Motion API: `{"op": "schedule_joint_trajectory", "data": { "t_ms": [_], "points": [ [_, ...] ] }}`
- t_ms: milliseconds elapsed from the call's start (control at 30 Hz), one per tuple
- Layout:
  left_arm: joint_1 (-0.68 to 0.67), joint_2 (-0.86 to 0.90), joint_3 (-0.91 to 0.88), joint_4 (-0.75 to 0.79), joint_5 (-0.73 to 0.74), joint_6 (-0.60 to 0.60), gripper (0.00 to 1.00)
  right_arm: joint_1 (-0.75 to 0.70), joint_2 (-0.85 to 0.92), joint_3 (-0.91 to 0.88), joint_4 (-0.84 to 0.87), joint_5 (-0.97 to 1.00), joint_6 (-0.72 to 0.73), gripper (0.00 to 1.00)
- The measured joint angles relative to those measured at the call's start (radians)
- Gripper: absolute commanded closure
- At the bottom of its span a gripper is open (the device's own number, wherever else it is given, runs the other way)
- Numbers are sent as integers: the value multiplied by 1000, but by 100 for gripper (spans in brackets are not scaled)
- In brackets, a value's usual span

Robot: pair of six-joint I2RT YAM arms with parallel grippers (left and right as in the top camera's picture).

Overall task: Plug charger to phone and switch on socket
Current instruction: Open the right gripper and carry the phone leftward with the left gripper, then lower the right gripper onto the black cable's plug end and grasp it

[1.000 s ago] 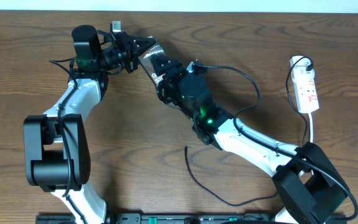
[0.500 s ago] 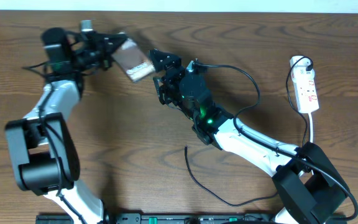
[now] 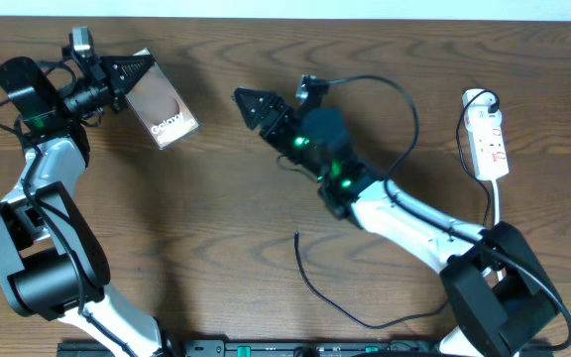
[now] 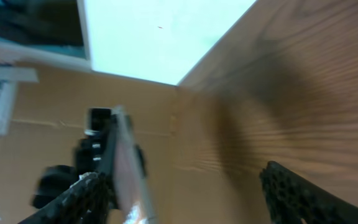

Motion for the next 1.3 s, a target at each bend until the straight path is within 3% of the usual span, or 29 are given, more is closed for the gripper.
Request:
{"op": "schedule_joint_trajectory", "data": {
  "t_ms": [367, 533, 700, 800, 967, 1100, 1300],
  "points": [
    [-1, 0, 0, 54, 68, 24, 92, -182, 0, 39, -341, -377, -256, 19],
    [-1, 0, 0, 54, 73, 36, 93, -181, 0, 47, -578, -496, -409, 9],
    [-1, 0, 0, 54, 75, 45, 93, -173, 0, 47, -743, -568, -513, 13],
    [-1, 0, 0, 54, 76, 46, 93, -169, 0, 47, -788, -602, -538, 24],
    [-1, 0, 0, 55, 76, 46, 93, -145, 0, 52, -937, -565, -598, 23],
    [-1, 0, 0, 55, 75, 46, 93, -66, 0, 52, -1092, -414, -618, 21],
    [-1, 0, 0, 55, 76, 46, 93, 38, 0, 52, -1175, -219, -615, 22]
  ]
}}
